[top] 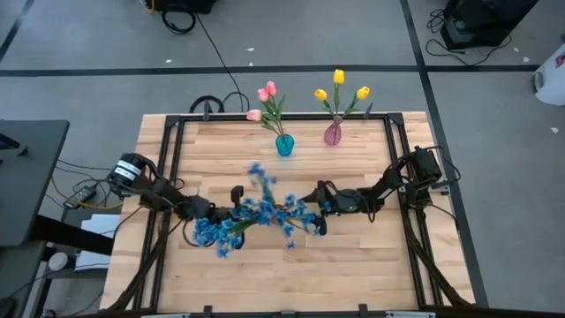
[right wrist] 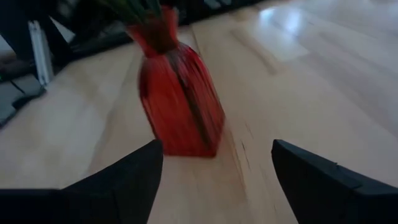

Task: Sort flowers into vase by color
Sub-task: Put the blue flower into the red vase

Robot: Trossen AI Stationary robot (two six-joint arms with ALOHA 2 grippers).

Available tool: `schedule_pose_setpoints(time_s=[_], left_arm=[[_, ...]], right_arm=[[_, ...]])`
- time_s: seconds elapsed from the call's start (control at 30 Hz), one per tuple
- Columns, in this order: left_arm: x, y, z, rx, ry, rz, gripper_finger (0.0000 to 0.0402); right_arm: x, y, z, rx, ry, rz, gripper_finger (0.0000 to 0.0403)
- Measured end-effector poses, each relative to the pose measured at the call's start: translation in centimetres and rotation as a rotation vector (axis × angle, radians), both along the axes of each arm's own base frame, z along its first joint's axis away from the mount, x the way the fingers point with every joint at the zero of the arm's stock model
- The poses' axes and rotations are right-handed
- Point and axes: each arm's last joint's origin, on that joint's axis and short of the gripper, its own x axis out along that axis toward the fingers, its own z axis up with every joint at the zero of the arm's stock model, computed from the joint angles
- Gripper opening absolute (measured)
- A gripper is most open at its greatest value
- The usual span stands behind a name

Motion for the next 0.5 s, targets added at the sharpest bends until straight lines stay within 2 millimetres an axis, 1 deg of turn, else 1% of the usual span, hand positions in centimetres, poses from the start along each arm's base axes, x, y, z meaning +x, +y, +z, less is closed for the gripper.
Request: schedule_pose_setpoints(time_s=[0.13,0.3,0.37,0.5], left_arm=[[-0.3,-0.6,0.2,0.024,-0.010,0.002,0.0030],[-0.5,-0.8,0.5,0.012,-0.019,0.022,0.0030],[-0.7,-1.2,0.9,-0.013,-0.036,0.001,0.0030],[-1.0,-2.0,1.2,-0.041,-0.044,-0.040,0.0030]], right_arm=[[1.5,0.2,0.3,-0.017,0.024,0.014,0.0302],[3.7,0.8,1.1,-0.100,0.060,0.073,0.0288],[4.2,1.0,1.2,-0.108,0.076,0.079,0.0284],[4.3,1.0,1.0,-0.122,0.106,0.076,0.0277]])
